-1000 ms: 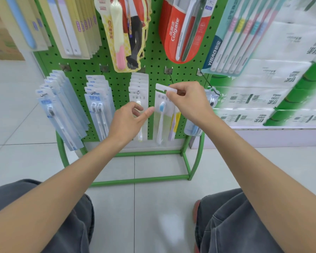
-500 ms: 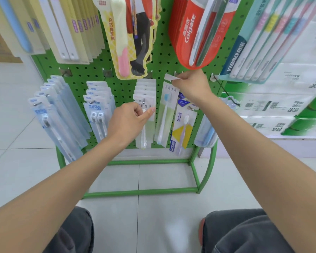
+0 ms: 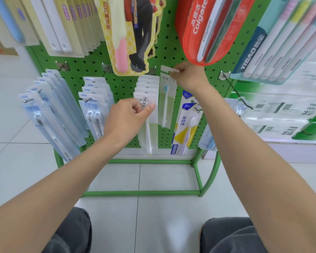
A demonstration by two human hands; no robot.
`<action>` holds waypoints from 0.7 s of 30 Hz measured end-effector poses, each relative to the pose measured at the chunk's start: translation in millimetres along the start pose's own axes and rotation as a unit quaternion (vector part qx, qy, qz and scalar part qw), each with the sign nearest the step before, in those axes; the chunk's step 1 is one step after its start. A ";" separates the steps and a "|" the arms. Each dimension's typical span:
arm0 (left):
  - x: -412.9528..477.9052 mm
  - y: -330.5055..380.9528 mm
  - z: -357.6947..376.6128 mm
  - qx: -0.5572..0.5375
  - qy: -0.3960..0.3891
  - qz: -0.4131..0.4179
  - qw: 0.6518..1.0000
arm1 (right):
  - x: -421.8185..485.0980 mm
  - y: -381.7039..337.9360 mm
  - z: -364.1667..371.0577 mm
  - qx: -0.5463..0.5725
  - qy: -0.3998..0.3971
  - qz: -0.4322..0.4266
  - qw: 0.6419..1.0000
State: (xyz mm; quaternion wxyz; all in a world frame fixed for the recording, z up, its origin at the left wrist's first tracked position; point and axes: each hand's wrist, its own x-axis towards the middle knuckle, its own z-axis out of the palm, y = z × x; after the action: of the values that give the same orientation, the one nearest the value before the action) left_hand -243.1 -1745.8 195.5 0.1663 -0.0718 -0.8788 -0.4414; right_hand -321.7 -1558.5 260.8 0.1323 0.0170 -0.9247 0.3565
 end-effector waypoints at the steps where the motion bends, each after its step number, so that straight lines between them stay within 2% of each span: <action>1: 0.4 0.4 0.2 0.000 0.002 0.000 1.000 | 1.1 -2.5 -0.5 -0.007 -0.011 -0.006 1.000; 4: 0.5 1.5 0.2 0.001 0.008 -0.001 1.000 | 5.1 -9.2 1.4 -0.021 -0.033 -0.017 0.999; 12: 0.9 0.9 -0.8 -0.008 0.008 -0.001 1.000 | 6.8 -16.3 14.6 -0.014 -0.029 -0.017 0.999; 21: 0.7 0.6 -1.7 -0.001 0.010 0.006 1.000 | 8.2 -18.5 24.7 0.052 -0.059 -0.003 0.997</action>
State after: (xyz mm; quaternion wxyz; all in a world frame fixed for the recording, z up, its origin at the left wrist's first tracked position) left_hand -243.2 -1746.8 197.2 0.1774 -0.0726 -0.8764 -0.4419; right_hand -333.1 -1588.2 257.4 0.0773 0.0483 -0.9109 0.4024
